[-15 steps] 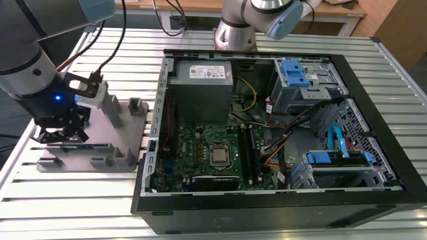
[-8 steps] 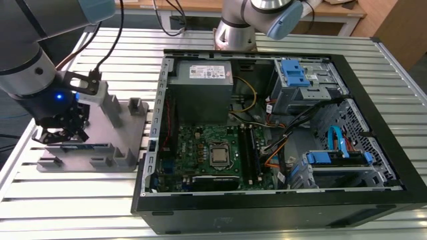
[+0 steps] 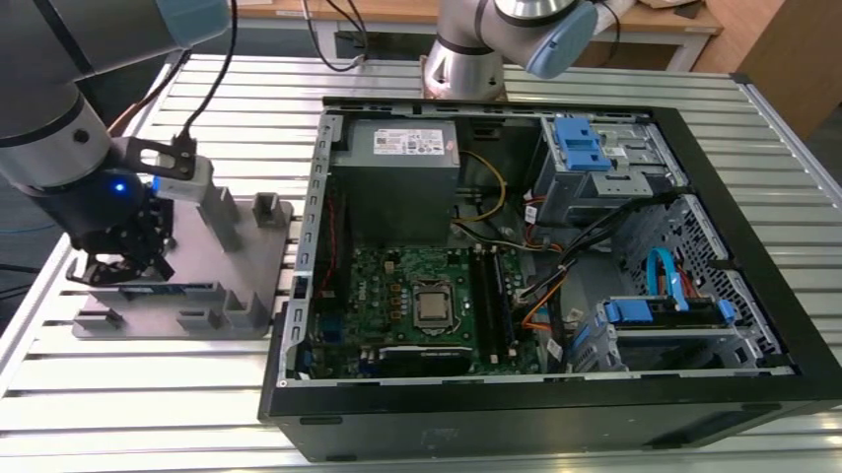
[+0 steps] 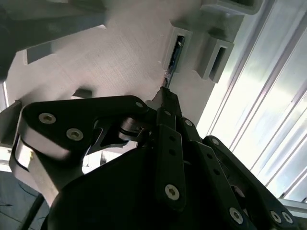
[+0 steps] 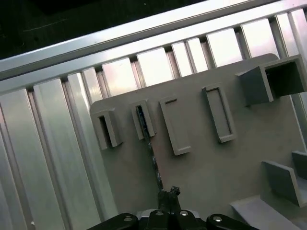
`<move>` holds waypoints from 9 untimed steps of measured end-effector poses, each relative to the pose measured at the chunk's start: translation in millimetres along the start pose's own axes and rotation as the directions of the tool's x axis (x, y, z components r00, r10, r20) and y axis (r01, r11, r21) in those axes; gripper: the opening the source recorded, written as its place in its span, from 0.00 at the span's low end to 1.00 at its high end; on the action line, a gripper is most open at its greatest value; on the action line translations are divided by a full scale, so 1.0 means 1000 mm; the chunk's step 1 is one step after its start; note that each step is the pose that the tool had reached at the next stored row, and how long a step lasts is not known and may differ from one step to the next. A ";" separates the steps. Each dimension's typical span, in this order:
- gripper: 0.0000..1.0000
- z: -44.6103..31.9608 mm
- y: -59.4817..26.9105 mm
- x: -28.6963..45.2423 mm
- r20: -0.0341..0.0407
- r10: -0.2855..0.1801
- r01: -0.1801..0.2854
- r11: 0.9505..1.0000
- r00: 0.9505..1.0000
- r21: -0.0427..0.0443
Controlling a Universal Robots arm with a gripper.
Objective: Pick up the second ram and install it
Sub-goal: 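Pick up the second ram and move it above second insertion slot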
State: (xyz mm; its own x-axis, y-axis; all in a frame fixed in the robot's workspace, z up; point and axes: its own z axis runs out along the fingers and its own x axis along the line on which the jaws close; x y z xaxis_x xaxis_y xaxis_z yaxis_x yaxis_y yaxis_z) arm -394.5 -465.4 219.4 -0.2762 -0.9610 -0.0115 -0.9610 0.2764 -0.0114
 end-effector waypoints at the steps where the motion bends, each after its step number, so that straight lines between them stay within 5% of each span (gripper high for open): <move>1: 0.11 0.0001 0.0000 0.0000 0.000 -0.018 0.018 1.000 1.000 0.000; 5: 0.11 0.0005 0.0000 0.0000 0.001 -0.091 0.091 0.996 0.996 -0.001; 9: 0.11 0.0008 0.0001 0.0000 0.002 -0.163 0.163 0.987 0.987 -0.002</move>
State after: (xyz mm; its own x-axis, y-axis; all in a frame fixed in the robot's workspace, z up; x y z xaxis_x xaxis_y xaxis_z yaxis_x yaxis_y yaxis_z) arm -394.6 -465.4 218.6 -0.1162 -0.9932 -0.0116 -0.9931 0.1164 -0.0114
